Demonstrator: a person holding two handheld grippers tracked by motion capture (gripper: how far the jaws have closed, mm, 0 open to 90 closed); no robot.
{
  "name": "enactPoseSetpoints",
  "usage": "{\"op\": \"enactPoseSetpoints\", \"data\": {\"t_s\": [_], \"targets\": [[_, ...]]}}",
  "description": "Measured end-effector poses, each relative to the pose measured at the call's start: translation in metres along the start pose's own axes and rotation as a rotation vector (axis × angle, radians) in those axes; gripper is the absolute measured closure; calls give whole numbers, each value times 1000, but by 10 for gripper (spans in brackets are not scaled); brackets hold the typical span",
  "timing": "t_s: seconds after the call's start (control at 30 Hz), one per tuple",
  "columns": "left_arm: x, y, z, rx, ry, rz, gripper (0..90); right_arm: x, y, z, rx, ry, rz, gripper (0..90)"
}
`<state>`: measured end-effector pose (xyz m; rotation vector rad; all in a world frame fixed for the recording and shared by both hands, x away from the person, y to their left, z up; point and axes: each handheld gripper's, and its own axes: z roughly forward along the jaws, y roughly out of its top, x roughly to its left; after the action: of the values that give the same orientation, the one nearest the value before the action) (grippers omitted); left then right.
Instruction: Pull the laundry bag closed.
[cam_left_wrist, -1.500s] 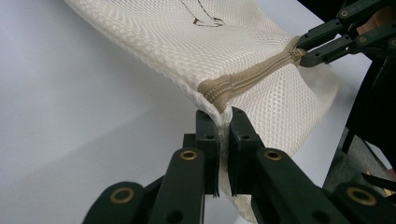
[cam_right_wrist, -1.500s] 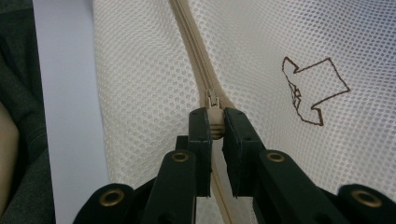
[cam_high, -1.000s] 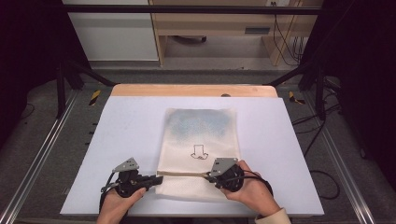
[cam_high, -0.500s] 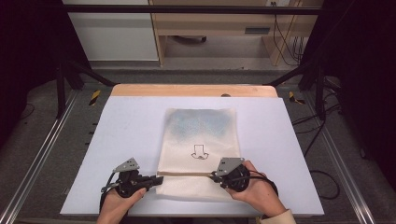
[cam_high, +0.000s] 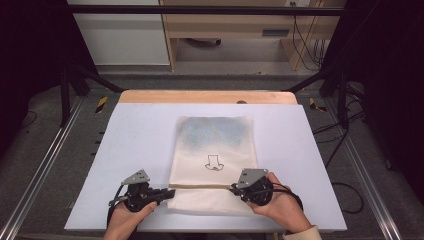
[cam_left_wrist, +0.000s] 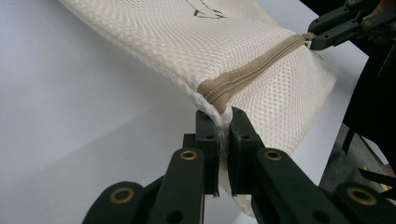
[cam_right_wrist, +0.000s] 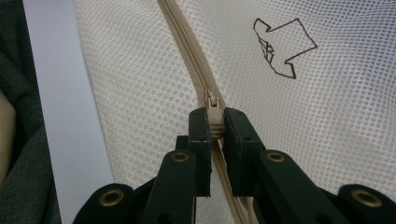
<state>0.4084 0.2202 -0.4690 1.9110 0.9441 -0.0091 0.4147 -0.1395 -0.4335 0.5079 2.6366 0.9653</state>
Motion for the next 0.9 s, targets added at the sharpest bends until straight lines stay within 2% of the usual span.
{"op": "enactPoseSetpoints", "data": {"t_s": [0.9], "targets": [[0,0,1,5,-2,4,848,-4,-13,-10,14,-14,19,817]]}}
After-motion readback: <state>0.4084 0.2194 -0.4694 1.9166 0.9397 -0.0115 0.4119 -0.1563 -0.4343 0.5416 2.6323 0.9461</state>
